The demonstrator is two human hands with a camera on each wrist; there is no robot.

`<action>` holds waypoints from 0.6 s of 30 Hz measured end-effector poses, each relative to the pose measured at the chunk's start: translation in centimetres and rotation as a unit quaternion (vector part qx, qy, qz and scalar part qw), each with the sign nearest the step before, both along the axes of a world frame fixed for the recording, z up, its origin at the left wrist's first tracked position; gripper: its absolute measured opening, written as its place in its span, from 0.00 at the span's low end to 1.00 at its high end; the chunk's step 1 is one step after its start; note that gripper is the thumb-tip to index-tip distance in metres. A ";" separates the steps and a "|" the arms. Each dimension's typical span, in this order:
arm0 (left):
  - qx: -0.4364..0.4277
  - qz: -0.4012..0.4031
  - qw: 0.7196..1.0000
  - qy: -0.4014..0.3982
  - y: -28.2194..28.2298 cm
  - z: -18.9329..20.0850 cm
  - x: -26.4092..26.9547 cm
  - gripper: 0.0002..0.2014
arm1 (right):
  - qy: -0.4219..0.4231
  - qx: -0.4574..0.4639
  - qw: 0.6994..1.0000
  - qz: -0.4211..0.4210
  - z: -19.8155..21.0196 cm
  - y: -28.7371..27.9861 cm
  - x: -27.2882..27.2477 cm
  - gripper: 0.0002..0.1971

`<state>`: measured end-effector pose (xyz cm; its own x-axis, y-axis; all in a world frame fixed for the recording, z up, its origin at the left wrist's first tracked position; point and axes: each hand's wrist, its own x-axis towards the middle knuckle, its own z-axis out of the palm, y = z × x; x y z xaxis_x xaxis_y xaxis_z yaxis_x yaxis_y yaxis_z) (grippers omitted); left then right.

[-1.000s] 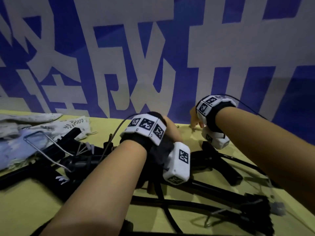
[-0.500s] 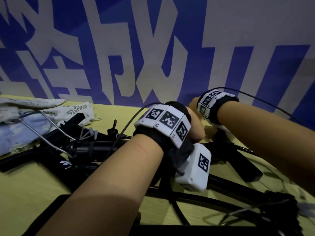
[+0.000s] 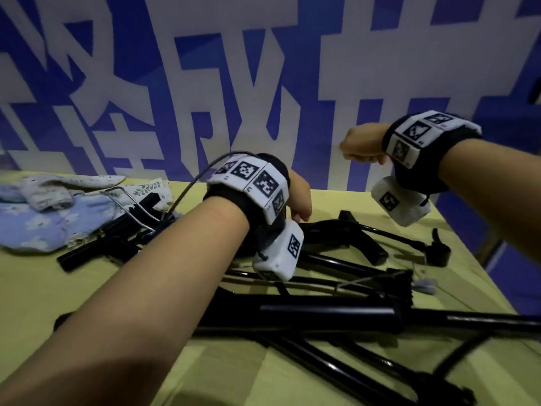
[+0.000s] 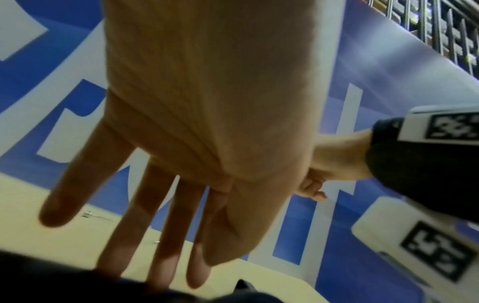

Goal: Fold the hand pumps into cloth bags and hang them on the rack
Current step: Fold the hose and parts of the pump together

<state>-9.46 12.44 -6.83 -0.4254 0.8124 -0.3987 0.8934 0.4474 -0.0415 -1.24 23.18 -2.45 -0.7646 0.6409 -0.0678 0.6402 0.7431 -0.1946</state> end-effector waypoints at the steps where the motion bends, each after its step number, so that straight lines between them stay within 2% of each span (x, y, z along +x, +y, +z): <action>1: 0.007 -0.008 1.000 0.010 -0.4 0.1 0.8 0.16 | 0.022 -0.021 1.000 0.002 0.3 -0.7 1.3 0.15; 4: 0.081 -0.062 0.995 0.014 -0.6 0.3 3.7 0.16 | 0.060 -0.071 0.996 -0.018 0.3 -1.6 5.0 0.15; 7: 0.114 -0.090 0.989 0.005 0.7 0.7 6.6 0.16 | 0.109 -0.114 0.985 -0.072 0.0 -1.4 9.2 0.17; 9: 0.091 -0.102 0.991 0.007 2.0 0.6 8.8 0.15 | 0.180 -0.155 0.964 -0.121 -0.5 -1.0 12.5 0.17; 11: 0.038 -0.111 0.993 0.014 3.4 0.1 10.9 0.13 | 0.262 -0.216 0.926 -0.165 -1.6 -0.8 15.4 0.17; 13: -0.006 -0.109 0.994 0.006 4.3 -0.4 12.6 0.12 | 0.303 -0.266 0.895 -0.192 -3.2 -1.0 17.2 0.16; 16: -0.059 -0.113 0.992 0.021 6.3 -1.5 14.1 0.20 | 0.320 -0.312 0.868 -0.217 -5.0 -1.4 18.8 0.16; 18: -0.067 -0.119 0.990 0.044 9.7 -3.9 13.9 0.28 | 0.342 -0.316 0.853 -0.234 -5.6 -1.6 19.7 0.16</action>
<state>4.45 22.18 -10.70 -0.2664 0.8360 -0.4797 0.9630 0.2096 -0.1696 18.41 21.58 -8.04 -0.4339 0.8880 -0.1524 0.4137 0.0461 -0.9093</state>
